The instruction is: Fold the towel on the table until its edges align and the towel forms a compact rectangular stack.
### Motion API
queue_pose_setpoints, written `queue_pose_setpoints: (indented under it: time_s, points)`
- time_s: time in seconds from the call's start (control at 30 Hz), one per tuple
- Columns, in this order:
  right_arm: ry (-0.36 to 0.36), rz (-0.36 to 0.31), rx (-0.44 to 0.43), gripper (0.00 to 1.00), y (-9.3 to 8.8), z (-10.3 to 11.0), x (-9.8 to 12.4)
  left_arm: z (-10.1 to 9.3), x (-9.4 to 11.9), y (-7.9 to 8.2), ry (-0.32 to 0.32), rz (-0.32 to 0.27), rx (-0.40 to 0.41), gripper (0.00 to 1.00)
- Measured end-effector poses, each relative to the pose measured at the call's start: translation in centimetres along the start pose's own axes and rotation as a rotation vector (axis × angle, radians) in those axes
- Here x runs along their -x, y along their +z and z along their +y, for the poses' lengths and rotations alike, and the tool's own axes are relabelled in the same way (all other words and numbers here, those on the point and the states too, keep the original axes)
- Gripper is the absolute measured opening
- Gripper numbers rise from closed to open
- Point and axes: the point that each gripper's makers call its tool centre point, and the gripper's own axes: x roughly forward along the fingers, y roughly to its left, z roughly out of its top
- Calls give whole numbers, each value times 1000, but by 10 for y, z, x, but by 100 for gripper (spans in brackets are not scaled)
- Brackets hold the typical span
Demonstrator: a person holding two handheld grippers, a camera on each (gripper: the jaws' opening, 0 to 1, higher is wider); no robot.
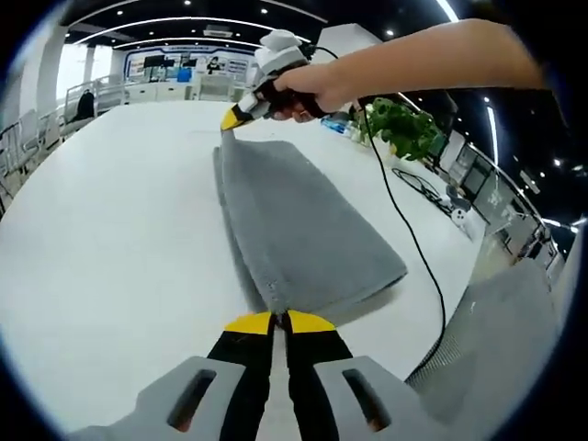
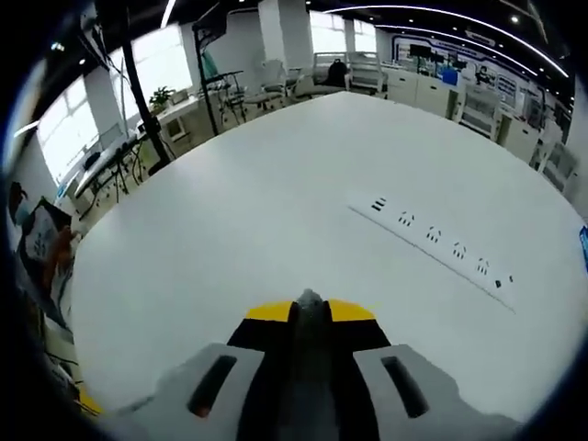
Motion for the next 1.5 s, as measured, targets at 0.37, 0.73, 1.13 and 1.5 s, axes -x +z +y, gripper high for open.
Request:
queue_pose_setpoints:
  time_s: [0.37, 0.73, 1.13, 1.5]
  points:
    - [-67, -75, -1, 21, 16, -27, 28, 16, 18, 20, 65, -74, -12, 6]
    - [-83, -126, -14, 26, 28, -40, 60, 19, 24, 38, 91, -92, -82, 7]
    - [-77, -152, 50, 28, 31, -33, 98, 28, 35, 72, 116, -139, -119, 13]
    - [-77, -179, 25, 32, 28, -26, 140, 31, 47, 102, 119, -141, -161, 14]
